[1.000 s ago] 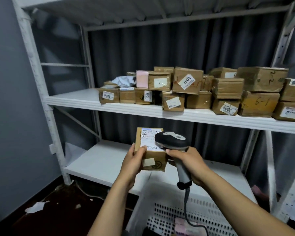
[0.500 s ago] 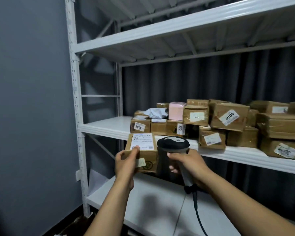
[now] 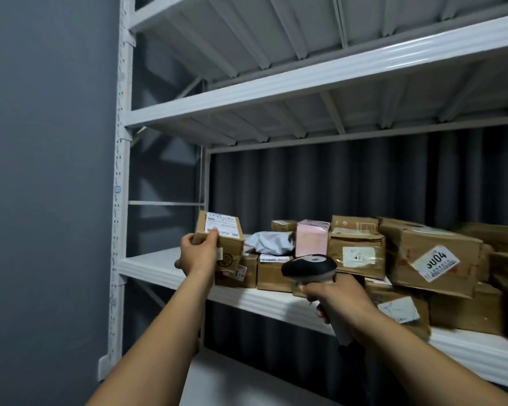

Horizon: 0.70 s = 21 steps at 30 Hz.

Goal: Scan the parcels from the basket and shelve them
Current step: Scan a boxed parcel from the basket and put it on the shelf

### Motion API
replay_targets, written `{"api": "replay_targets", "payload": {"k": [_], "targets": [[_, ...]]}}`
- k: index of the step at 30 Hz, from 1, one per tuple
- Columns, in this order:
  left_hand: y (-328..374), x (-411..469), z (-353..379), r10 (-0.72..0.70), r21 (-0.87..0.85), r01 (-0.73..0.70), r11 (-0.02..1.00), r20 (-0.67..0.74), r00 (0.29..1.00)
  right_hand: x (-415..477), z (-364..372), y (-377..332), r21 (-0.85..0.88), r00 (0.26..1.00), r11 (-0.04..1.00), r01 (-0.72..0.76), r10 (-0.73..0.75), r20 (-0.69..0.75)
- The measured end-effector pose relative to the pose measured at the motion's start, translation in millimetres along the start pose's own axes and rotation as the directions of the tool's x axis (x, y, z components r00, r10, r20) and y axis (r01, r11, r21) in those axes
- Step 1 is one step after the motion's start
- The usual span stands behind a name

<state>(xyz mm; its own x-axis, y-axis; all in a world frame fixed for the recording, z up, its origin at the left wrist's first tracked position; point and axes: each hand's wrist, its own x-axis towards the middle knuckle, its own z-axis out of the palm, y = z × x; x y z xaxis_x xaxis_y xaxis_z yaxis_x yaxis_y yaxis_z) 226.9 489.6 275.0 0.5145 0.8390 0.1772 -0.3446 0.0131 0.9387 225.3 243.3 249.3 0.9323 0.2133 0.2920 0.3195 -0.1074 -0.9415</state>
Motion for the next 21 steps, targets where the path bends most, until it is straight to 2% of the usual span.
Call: {"api": "replay_targets", "payload": {"k": [6,9,13,16,19,20,21], "targets": [[-19,48,35,-0.051,0.041,0.05,0.998,0.014,0.999,26,2,14,-0.046,0.999,0.999,0.02,-0.018,0.044],[-24,67,46,-0.078,0.134,0.071,0.988,0.044,0.996,34,4,17,-0.044,0.998,0.998,0.035,-0.033,0.048],[-30,83,56,-0.011,0.324,-0.042,0.945,0.161,0.987,41,3,23,-0.05,0.998,0.998,0.048,-0.046,0.054],[-35,88,57,0.076,0.524,-0.205,0.826,0.256,0.964,41,0,23,-0.061,0.997,0.997,0.055,-0.052,0.056],[-37,66,50,0.226,0.659,-0.345,0.669,0.263,0.938,40,-4,22,-0.074,0.997,0.995,0.061,-0.058,0.043],[-40,55,43,0.341,0.693,-0.434,0.576,0.278,0.898,39,-5,22,-0.075,0.997,0.995,0.066,-0.063,0.04],[-46,44,36,0.483,0.716,-0.543,0.438,0.323,0.814,39,-6,21,-0.075,0.997,0.995,0.072,-0.069,0.037]]}}
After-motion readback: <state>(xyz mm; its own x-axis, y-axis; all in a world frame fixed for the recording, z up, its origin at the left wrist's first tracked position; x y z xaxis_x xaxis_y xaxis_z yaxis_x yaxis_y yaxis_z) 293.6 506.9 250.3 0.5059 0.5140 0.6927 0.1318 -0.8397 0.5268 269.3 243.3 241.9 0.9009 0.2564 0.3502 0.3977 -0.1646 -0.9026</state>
